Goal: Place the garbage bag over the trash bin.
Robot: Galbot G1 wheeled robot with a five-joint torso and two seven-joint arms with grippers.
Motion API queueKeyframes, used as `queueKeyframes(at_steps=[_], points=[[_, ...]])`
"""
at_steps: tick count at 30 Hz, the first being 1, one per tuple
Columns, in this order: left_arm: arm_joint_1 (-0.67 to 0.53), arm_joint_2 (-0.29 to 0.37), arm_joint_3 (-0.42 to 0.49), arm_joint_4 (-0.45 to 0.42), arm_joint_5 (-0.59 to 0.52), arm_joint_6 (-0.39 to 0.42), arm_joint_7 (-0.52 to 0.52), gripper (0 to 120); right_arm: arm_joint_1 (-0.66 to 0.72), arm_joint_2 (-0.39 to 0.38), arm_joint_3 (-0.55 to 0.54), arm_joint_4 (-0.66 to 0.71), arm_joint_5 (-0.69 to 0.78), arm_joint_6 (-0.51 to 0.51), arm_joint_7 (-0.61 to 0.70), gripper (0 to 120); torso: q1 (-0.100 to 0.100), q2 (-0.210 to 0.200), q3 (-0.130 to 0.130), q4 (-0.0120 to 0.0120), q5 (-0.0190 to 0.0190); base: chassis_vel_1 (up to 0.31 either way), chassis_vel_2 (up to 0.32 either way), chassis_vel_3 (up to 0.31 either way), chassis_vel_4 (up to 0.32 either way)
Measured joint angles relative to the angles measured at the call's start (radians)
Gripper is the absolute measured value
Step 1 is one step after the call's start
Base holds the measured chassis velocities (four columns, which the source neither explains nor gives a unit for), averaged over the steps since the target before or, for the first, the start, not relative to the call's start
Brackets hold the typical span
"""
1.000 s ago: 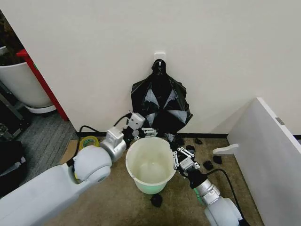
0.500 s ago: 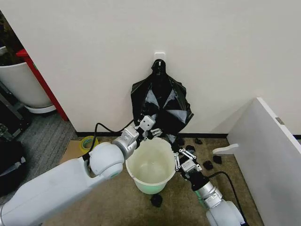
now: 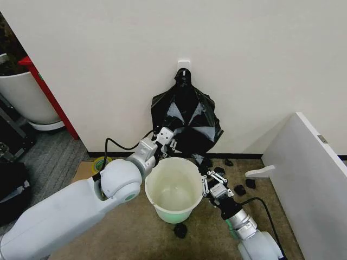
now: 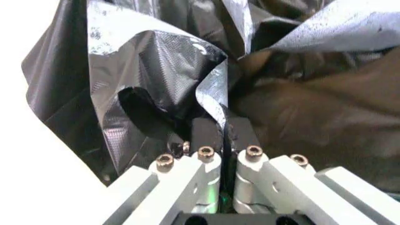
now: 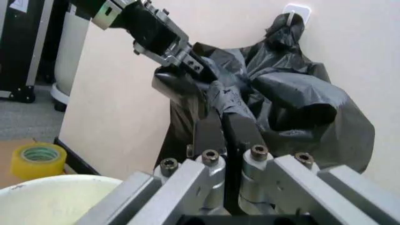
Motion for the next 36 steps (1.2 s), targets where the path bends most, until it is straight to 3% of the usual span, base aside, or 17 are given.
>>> queueKeyframes(at_steps=[6,13,21,26,32,36], points=[[0.055,-0.008,-0.029,-0.003,0.018,-0.091,-0.002,0,-0.013,-0.012,-0.01,0.036,0.038,-0.041,0.001,1,0.0,0.0,0.0,0.0001,0.0,0.0,0.0,0.0,0.0],[0.12,-0.018,-0.076,-0.013,0.049,-0.16,0.003,0,-0.059,-0.039,-0.012,0.134,0.156,-0.102,0.031,26,0.0,0.0,0.0,0.0001,0.0,0.0,0.0,0.0,0.0],[0.163,-0.026,-0.116,-0.012,0.075,-0.186,0.004,0,-0.172,-0.083,0.007,0.312,0.31,-0.172,0.07,56,0.0,0.0,0.0,-0.0003,-0.0002,0.0,0.0,0.0,0.0],[0.189,-0.027,-0.132,-0.014,0.091,-0.195,0.009,0,-0.131,-0.136,0.033,0.353,0.379,-0.248,0.096,71,0.0,0.0,0.0,-0.0002,0.0,0.0,0.0,0.0,0.0],[0.226,-0.024,-0.145,-0.02,0.115,-0.204,0.015,0,0.039,-0.3,0.028,0.311,0.459,-0.405,0.144,95,0.0,0.0,0.0,0.0,0.0003,0.0,0.0,0.0,0.0],[0.242,-0.022,-0.159,-0.022,0.12,-0.206,0.016,0,0.173,-0.406,-0.012,0.26,0.497,-0.489,0.153,100,0.0,0.0,0.0,0.0002,0.0003,0.0,0.0,0.0,0.0]])
